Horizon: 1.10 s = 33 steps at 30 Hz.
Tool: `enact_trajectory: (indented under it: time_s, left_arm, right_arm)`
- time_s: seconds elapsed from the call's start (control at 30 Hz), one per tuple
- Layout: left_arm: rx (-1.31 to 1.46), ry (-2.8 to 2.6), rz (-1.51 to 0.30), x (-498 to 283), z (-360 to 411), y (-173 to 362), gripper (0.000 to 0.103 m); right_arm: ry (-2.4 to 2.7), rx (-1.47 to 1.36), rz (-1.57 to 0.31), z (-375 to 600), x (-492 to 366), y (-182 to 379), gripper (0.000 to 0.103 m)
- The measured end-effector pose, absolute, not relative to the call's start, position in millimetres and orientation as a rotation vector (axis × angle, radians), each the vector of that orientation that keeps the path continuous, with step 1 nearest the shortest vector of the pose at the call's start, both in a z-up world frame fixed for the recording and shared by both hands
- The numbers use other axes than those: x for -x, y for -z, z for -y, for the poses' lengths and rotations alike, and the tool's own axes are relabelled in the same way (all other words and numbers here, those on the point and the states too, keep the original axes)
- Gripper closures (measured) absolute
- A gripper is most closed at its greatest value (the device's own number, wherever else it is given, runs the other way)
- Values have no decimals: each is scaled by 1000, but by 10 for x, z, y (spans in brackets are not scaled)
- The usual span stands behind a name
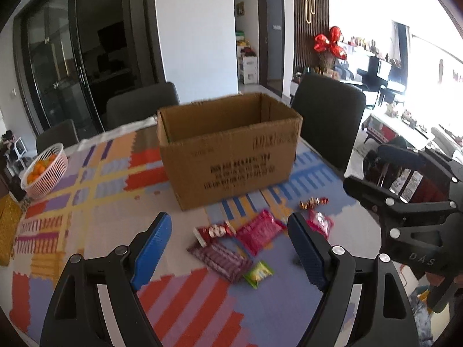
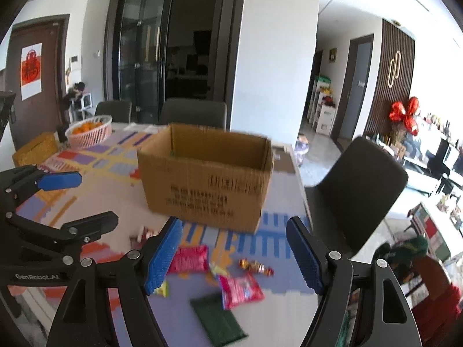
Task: Organize snacks
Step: 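Move both tools back down toward the remaining snacks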
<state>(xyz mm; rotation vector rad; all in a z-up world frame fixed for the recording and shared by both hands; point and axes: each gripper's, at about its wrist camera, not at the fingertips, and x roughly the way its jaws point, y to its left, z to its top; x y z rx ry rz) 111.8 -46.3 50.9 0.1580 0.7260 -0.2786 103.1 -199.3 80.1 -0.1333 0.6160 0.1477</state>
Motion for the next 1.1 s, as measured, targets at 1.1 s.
enact_trajectory:
  time_s: [1.1]
  left_arm:
    - [-364,558,-1005,-1352,739,806,26]
  right_arm:
    - [-153,116,-1075,2065,-1046,579,28]
